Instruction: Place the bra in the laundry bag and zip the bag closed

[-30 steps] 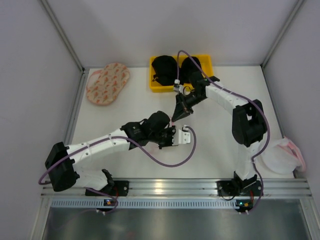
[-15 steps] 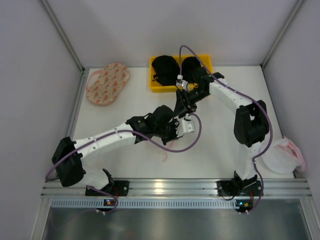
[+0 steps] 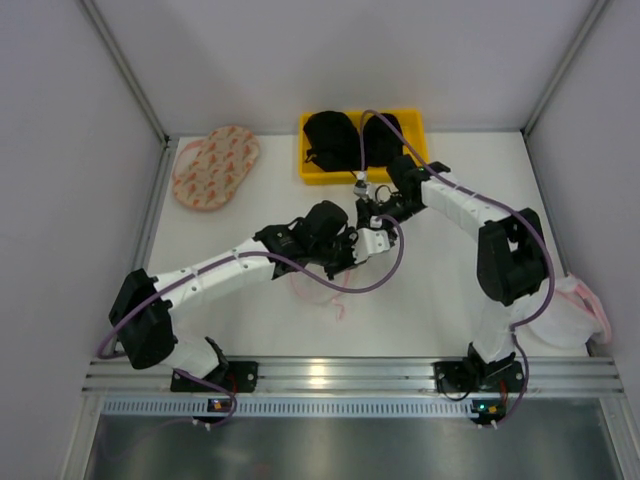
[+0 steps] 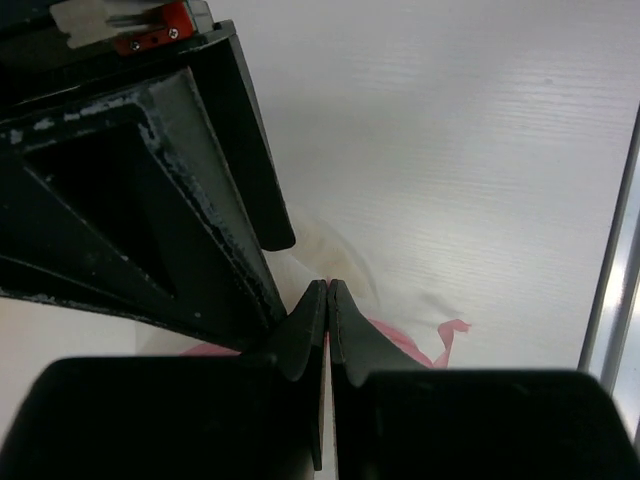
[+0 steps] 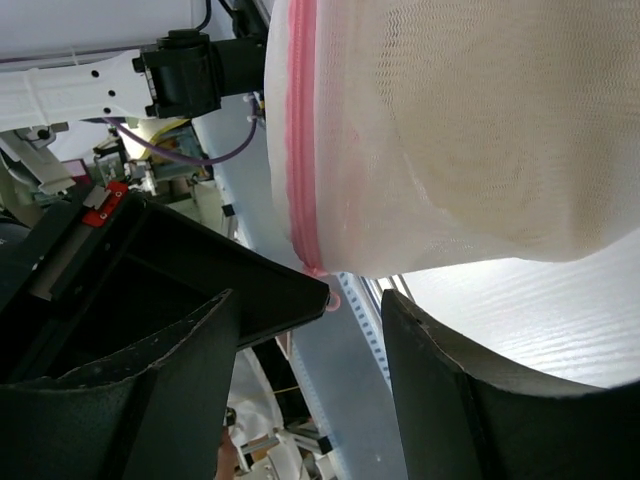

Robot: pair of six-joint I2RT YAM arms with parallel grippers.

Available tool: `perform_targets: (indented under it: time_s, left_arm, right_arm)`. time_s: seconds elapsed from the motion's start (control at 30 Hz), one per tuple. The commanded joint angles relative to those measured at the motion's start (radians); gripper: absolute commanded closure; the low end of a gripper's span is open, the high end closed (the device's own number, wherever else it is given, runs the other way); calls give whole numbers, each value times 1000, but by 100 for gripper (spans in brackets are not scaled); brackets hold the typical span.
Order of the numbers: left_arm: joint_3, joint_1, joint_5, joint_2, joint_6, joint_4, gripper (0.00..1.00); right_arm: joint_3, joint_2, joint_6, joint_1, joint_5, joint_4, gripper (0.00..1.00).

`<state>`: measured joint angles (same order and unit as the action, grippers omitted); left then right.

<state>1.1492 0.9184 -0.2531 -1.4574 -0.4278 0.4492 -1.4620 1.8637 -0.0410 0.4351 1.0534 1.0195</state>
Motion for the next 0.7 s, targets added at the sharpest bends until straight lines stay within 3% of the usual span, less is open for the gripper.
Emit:
perform_targets:
  time_s: [0.0, 0.17, 0.2, 0.27, 0.33, 0.37, 0.4, 0.67]
  left_arm:
    - [46, -6, -32, 5, -20, -44, 100]
    - [41, -6, -84, 12, -34, -44, 100]
    - [38, -6, -89, 15, -38, -44, 100]
    - [35, -4, -92, 15, -38, -41, 100]
    - [29, -4, -100, 17, -43, -41, 100]
    - [21, -4, -119, 22, -52, -43, 100]
    - [11, -4, -144, 38, -77, -43, 100]
    - [-88, 33, -176, 104, -100, 8, 100]
  right_arm:
    - [-14, -8, -19, 33, 49, -42, 41]
    - [-11, 14, -49, 60, 43, -87, 44]
    - [-12, 15, -51, 63, 45, -90, 50]
    - [-20, 18, -54, 68, 51, -95, 72]
    - [-32, 20, -54, 70, 54, -95, 85]
    - [-38, 22, -51, 67, 53, -93, 96]
    - [-41, 23, -51, 65, 53, -96, 100]
    - [-75, 60, -77, 34, 42, -140, 100]
